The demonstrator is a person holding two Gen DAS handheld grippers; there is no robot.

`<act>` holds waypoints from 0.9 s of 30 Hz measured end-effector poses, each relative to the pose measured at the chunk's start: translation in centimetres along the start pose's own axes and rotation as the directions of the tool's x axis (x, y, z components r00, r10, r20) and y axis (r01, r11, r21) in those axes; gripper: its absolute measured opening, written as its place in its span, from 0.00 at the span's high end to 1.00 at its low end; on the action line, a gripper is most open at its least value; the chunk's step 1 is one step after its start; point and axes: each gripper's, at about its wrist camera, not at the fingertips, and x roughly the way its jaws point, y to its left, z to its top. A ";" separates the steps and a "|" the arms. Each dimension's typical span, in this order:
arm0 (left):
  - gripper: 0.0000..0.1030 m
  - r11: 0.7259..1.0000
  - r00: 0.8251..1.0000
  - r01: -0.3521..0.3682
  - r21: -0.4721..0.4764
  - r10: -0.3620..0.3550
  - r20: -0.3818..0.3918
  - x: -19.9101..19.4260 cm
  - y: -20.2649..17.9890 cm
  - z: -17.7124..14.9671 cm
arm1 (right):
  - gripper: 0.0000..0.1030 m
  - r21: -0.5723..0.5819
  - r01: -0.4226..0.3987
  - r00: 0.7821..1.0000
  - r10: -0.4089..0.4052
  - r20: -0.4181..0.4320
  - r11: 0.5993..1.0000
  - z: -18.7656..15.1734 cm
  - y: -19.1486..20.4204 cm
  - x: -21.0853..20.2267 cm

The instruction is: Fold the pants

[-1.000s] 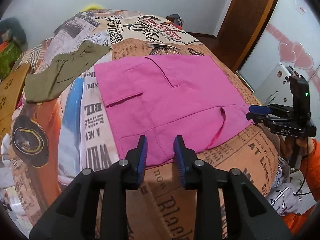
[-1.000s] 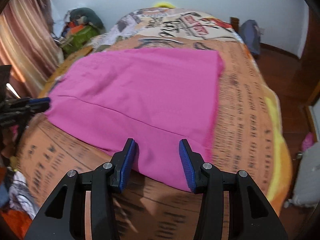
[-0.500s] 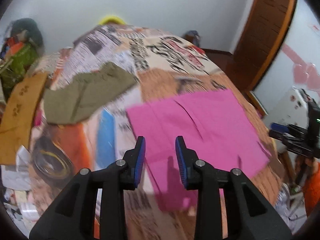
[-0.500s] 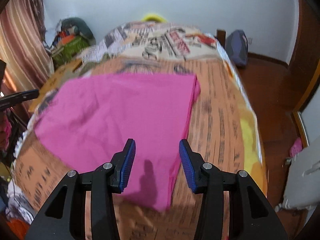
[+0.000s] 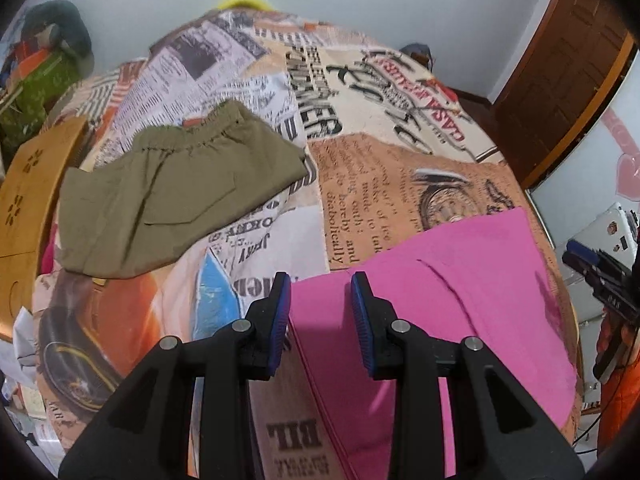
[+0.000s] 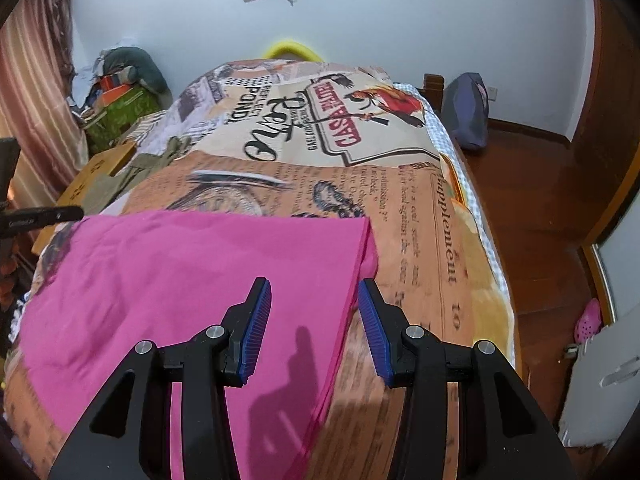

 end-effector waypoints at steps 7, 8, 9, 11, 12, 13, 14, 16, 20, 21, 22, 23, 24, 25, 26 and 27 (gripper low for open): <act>0.46 0.999 0.998 -0.050 0.018 0.050 -0.024 2.4 0.2 -0.6 | 0.60 0.001 0.014 0.999 -0.014 -0.039 1.000 1.3 -1.2 3.7; 0.46 0.999 0.998 -0.052 0.015 0.052 -0.018 2.4 0.3 -0.7 | 0.60 0.003 0.014 0.999 -0.014 -0.043 1.000 1.4 -1.4 4.2; 0.45 0.999 0.999 -0.048 0.009 0.048 -0.015 2.4 0.5 -0.9 | 0.60 0.004 0.014 0.999 -0.013 -0.046 1.000 1.6 -1.6 4.5; 0.45 0.999 0.999 -0.032 -0.009 0.031 -0.017 2.3 0.8 -1.0 | 0.60 0.004 0.010 0.999 -0.009 -0.052 1.000 1.8 -1.8 5.3; 0.45 1.000 1.000 -0.020 -0.020 0.019 -0.020 2.3 1.0 -1.1 | 0.60 0.003 0.000 0.998 0.000 -0.057 1.000 1.9 -1.8 5.7; 0.45 0.999 1.000 -0.005 -0.038 0.004 -0.025 2.4 1.3 -1.1 | 0.60 0.004 -0.013 0.998 0.013 -0.059 1.000 2.0 -1.8 6.0; 0.45 0.998 0.999 0.017 -0.067 -0.019 -0.032 2.6 1.7 -1.2 | 0.60 0.007 -0.029 0.998 0.029 -0.059 1.000 2.0 -1.7 6.3; 0.45 0.992 0.998 0.046 -0.118 -0.051 -0.036 2.8 2.2 -1.3 | 0.59 0.011 -0.048 0.997 0.048 -0.057 0.999 1.9 -1.5 6.8; 0.57 0.995 0.999 0.026 -0.093 -0.029 -0.028 2.6 1.3 -1.4 | 0.82 -0.020 -0.055 0.997 0.054 -0.050 0.998 2.0 -0.8 6.9; 0.67 0.996 0.999 0.025 -0.082 -0.027 -0.025 2.5 0.9 -1.4 | 0.91 -0.024 -0.060 0.997 0.059 -0.056 0.998 1.9 -0.7 6.9; 0.70 0.998 1.000 0.008 -0.066 -0.009 -0.018 2.3 0.5 -1.4 | 0.91 -0.031 -0.054 0.997 0.052 -0.055 0.998 2.0 -0.5 7.1; 0.80 0.999 1.000 -0.030 -0.046 0.030 -0.008 2.2 0.0 -1.4 | 0.92 -0.044 -0.043 0.998 0.041 -0.048 0.998 2.0 -0.4 7.1; 0.82 0.998 0.998 -0.064 -0.018 0.064 0.001 2.1 -0.5 -1.5 | 0.93 -0.064 -0.027 0.999 0.024 -0.039 0.998 1.9 -0.1 7.0; 0.82 0.997 0.997 -0.082 -0.004 0.082 0.014 2.0 -0.8 -1.6 | 0.93 -0.077 -0.013 0.999 0.010 -0.034 0.997 2.0 0.0 7.0; 0.83 0.996 0.995 -0.092 -0.002 0.092 0.025 2.0 -0.8 -1.7 | 0.95 -0.087 0.001 1.000 -0.003 -0.025 0.996 2.1 0.1 6.9; 0.83 0.995 0.995 -0.097 -0.003 0.098 0.033 1.9 -0.8 -1.8 | 0.95 -0.099 0.024 1.000 -0.025 -0.005 0.995 2.1 0.1 6.7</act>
